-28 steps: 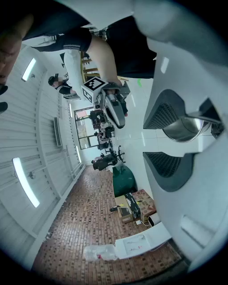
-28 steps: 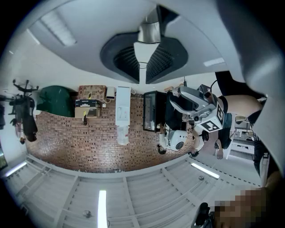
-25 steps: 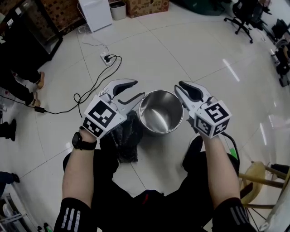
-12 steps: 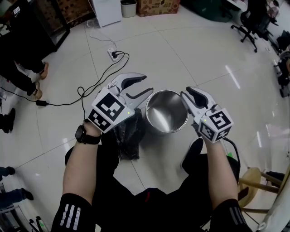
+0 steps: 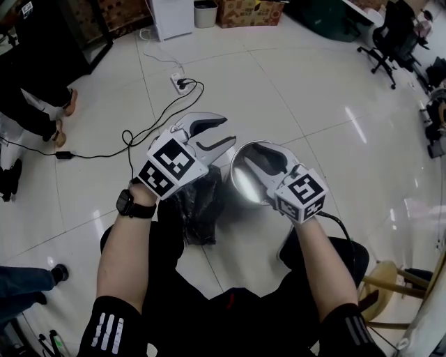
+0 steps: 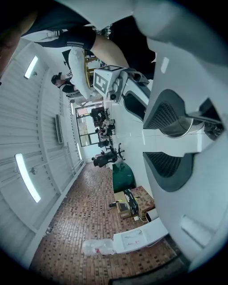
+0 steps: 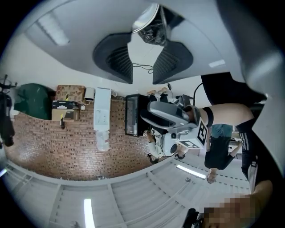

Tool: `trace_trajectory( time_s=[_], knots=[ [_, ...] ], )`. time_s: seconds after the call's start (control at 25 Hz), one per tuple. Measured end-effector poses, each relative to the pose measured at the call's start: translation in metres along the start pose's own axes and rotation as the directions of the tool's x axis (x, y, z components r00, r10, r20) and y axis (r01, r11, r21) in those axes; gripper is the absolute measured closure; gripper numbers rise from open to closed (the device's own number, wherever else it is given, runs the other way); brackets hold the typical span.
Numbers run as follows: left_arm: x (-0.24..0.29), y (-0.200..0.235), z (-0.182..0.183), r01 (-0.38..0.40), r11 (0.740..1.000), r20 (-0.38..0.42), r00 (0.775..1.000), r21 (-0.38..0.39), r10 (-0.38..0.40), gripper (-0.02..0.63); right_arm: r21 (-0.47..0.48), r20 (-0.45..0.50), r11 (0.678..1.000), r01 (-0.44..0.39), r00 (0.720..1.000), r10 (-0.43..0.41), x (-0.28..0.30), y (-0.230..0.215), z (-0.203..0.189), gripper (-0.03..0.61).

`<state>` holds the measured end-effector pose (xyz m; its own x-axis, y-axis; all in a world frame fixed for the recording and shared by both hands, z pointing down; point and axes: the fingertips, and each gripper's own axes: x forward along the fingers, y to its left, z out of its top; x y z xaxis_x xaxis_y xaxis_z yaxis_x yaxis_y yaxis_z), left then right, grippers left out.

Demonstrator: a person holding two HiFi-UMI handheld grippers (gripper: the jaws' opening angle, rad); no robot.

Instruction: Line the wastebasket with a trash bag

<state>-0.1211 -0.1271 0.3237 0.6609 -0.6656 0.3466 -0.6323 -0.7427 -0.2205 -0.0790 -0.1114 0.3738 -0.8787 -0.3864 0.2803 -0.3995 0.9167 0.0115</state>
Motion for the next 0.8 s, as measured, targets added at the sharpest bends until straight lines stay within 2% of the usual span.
trace_trajectory(
  time_s=[0.24,0.48,0.6,0.8],
  knots=[
    [-0.025,0.009,-0.025,-0.023,1.0,-0.043,0.999,-0.006,0.023,0.46,0.072,-0.083,0.987,-0.142,0.985,0.148,0.057,0.062,-0.051,0.413],
    [-0.049,0.018,-0.035,-0.057,0.998,-0.045,0.997,-0.021,0.056,0.46,0.02,-0.236,0.975,-0.223,0.946,0.221,0.094,0.117,-0.125,0.378],
    [-0.06,0.023,-0.041,-0.07,0.997,-0.041,0.997,-0.03,0.068,0.46,0.041,-0.322,0.972,-0.233,0.917,0.234,0.11,0.132,-0.173,0.346],
    [-0.074,0.029,-0.046,-0.077,0.996,-0.033,0.997,-0.039,0.076,0.46,0.072,-0.444,0.977,-0.201,0.871,0.212,0.131,0.147,-0.242,0.31]
  ],
)
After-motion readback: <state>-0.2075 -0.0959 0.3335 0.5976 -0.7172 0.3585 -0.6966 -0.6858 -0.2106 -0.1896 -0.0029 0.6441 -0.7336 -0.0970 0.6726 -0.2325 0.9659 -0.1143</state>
